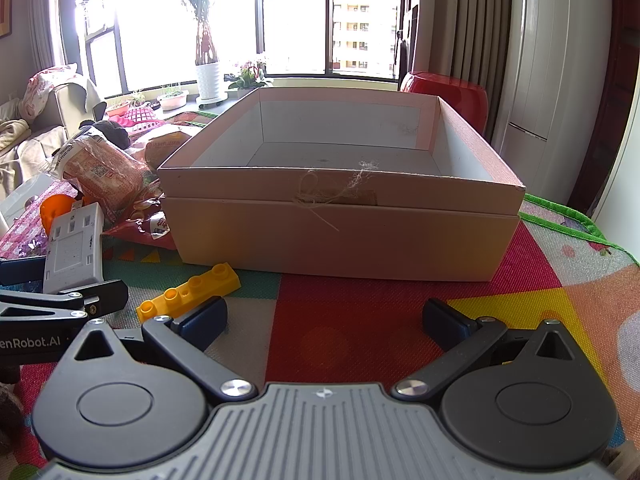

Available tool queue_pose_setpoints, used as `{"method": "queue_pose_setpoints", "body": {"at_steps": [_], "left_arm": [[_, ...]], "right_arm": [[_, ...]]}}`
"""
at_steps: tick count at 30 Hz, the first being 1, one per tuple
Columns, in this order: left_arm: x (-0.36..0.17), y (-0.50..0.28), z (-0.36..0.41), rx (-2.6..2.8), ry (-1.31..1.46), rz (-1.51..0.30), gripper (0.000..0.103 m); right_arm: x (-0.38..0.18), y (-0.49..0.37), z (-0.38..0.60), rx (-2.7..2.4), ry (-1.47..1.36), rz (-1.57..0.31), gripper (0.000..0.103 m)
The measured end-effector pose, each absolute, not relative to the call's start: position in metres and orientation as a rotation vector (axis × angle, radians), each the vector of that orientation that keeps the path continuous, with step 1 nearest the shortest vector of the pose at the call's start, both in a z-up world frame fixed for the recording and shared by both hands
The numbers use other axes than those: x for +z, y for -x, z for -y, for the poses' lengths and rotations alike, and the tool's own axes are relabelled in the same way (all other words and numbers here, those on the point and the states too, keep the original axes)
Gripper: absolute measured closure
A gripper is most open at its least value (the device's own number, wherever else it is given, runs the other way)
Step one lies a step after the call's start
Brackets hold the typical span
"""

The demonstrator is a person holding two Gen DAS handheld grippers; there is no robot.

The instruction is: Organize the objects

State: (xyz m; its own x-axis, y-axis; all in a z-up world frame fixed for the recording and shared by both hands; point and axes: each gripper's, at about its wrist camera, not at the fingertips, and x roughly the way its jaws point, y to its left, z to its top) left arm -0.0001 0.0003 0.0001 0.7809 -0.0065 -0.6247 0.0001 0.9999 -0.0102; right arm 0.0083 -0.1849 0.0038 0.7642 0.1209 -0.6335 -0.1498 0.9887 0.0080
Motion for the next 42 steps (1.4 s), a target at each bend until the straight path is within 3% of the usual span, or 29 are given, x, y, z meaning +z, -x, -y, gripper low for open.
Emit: {"method": "queue_pose_setpoints", "body": {"at_steps": [42], "left_arm": [[0.006,0.015,0.001,-0.032,-0.01,-0.672,0.002]], "right_arm": [[0.005,-0.001,0.18,0.123,0.032,-0.681,0.0]]}}
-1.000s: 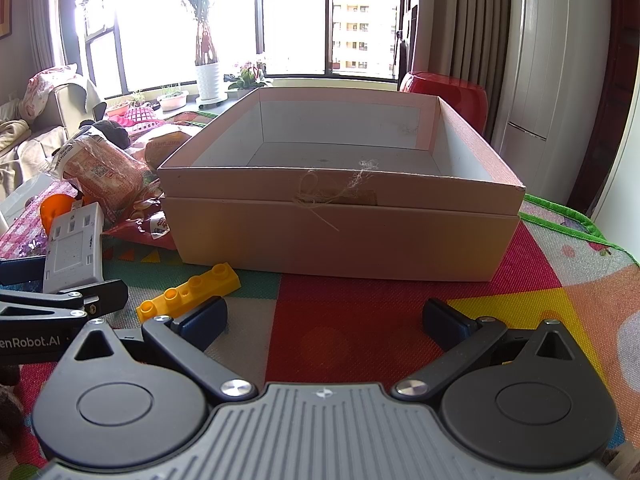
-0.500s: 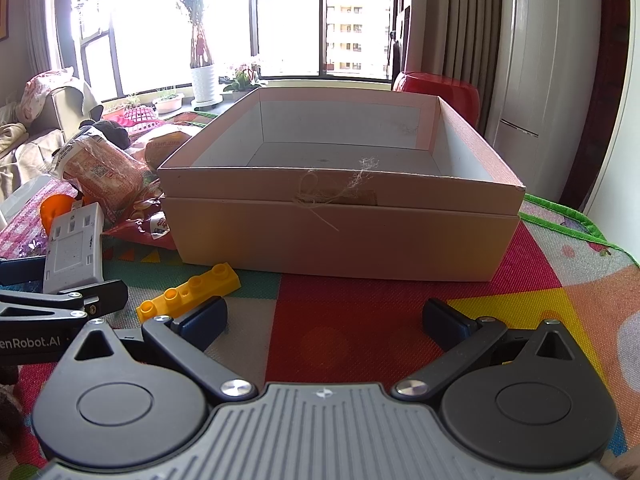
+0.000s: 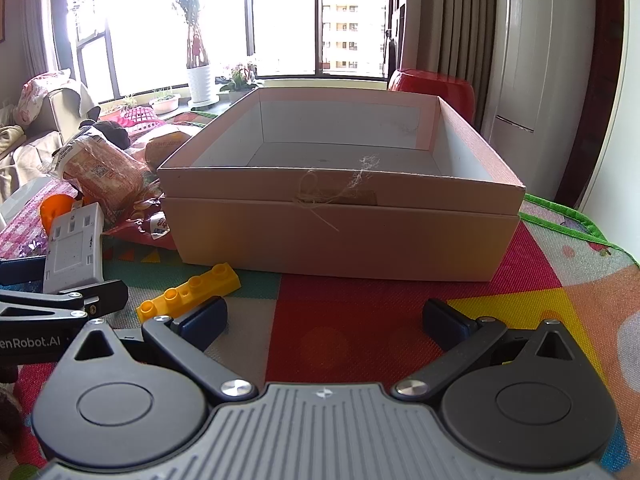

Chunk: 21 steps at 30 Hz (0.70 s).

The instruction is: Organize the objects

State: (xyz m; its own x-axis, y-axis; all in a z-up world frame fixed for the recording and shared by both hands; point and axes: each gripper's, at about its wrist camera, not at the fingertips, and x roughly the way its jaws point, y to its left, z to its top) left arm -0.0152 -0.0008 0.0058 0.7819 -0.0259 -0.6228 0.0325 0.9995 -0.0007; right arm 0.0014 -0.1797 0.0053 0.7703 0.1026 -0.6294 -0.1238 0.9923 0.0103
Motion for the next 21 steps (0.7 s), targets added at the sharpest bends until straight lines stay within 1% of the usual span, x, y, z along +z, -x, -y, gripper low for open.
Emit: {"method": "queue_pose_setpoints", "body": {"at_steps": [21], "left_arm": [[0.0065,0.015,0.0008,-0.03,-0.016,-0.671,0.002]], "right_arm": [[0.0052,-0.0024,0.1794,0.122,0.031,-0.68,0.0]]}}
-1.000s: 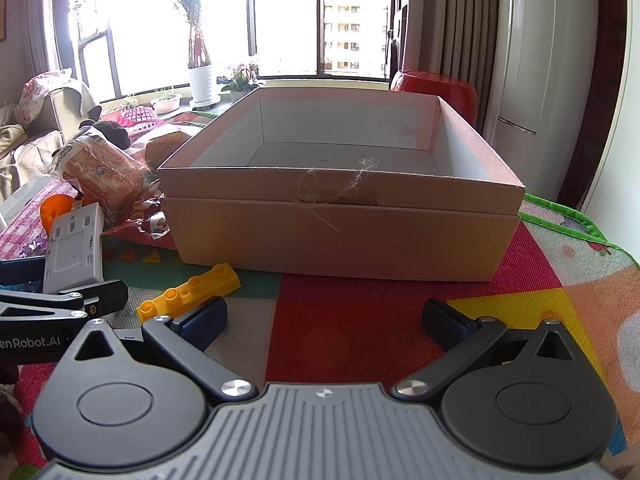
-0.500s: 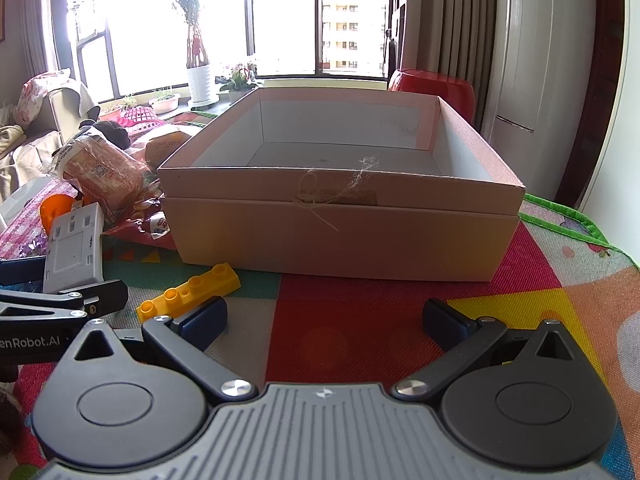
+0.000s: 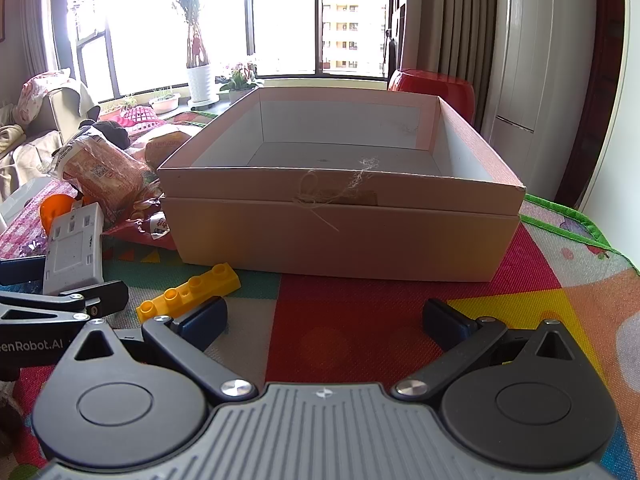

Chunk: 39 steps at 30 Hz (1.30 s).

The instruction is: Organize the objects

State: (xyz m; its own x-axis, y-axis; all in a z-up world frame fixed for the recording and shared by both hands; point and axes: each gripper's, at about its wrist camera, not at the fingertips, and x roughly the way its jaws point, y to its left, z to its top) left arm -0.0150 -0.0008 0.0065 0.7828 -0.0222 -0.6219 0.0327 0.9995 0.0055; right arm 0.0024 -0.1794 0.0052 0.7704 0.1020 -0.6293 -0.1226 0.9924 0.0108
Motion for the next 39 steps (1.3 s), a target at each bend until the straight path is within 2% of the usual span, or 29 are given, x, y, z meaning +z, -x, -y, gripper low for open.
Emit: {"method": "queue_pose_setpoints", "body": {"at_steps": [11,18,26,27,28,29,30,35,39], "left_arm": [[0.007,0.017,0.001,-0.032,-0.011,-0.67,0.003],[0.012,0.037,-0.01,-0.078,0.044,-0.658,0.003],[0.018,0.004,-0.02,-0.042,0.117,-0.645,0.005],[0.018,0.002,-0.018,-0.04,0.107,-0.643,0.007],[0.019,0.002,-0.018,-0.028,0.098,-0.636,0.019],[0.02,0.004,-0.018,-0.014,0.084,-0.625,0.042],[0.02,0.005,-0.02,-0.016,0.076,-0.625,0.053],[0.021,0.025,-0.038,-0.091,0.095,-0.632,0.053],[0.024,0.049,-0.048,-0.18,0.095,-0.641,0.053]], "right_arm": [[0.006,-0.002,0.18,0.125,0.023,-0.682,0.0],[0.013,-0.004,0.184,0.171,0.045,-0.769,0.0],[0.013,-0.005,0.183,0.164,0.05,-0.773,0.0],[0.013,-0.005,0.182,0.165,0.052,-0.776,0.0],[0.013,-0.008,0.181,0.165,0.055,-0.778,0.0],[0.013,-0.008,0.18,0.164,0.058,-0.778,0.0],[0.013,-0.008,0.18,0.162,0.057,-0.777,0.0],[0.016,-0.002,0.177,0.227,0.048,-0.747,0.0],[0.029,0.018,0.167,0.315,0.065,-0.579,0.0]]}}
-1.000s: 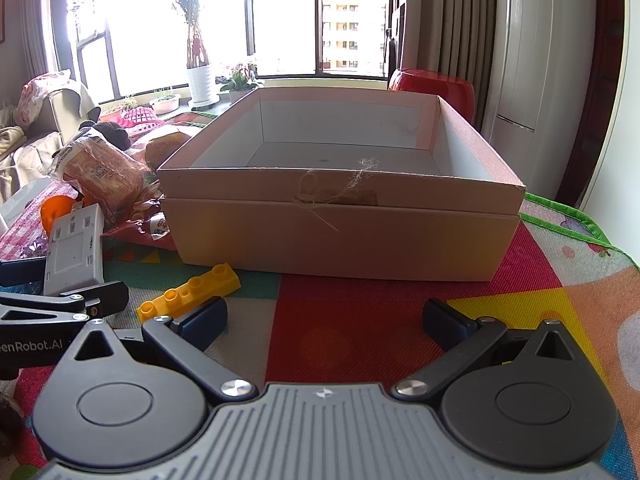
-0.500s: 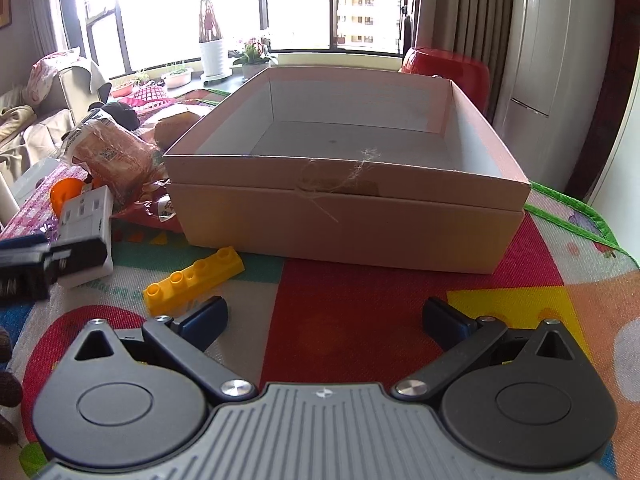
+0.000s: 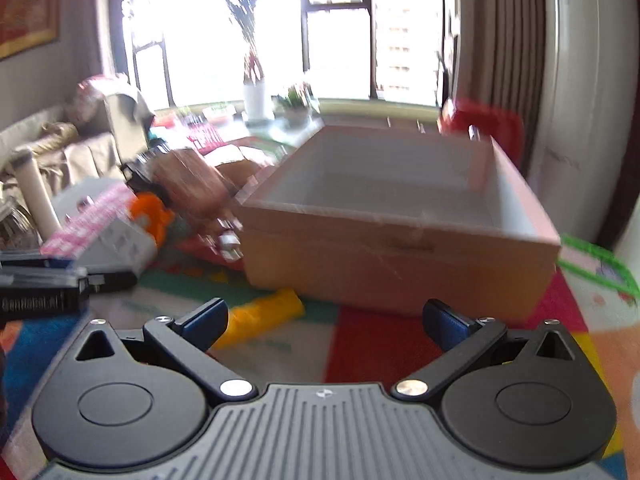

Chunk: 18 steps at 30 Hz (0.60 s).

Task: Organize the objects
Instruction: 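Grasp the grey-white plastic device with the left tool while the right tool grasps the yellow brick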

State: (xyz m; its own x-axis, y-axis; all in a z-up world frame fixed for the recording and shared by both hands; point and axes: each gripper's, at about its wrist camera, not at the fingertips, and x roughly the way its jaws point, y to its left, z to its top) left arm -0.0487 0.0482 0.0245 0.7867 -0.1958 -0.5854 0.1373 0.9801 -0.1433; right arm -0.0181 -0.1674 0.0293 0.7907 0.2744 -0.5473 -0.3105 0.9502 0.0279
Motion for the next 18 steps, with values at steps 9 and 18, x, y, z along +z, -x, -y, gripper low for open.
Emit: {"method": "queue_pose_setpoints", "body": {"at_steps": [9,18], "left_arm": [[0.034,0.079,-0.071,-0.225,0.129,-0.652,0.052],[0.064,0.079,-0.044,-0.318,0.091,-0.603,0.052]], "right_arm": [[0.023,-0.008,0.133,0.569,0.213,-0.712,0.017],[0.055,0.038,0.158,0.566,0.182,-0.639,0.04]]}}
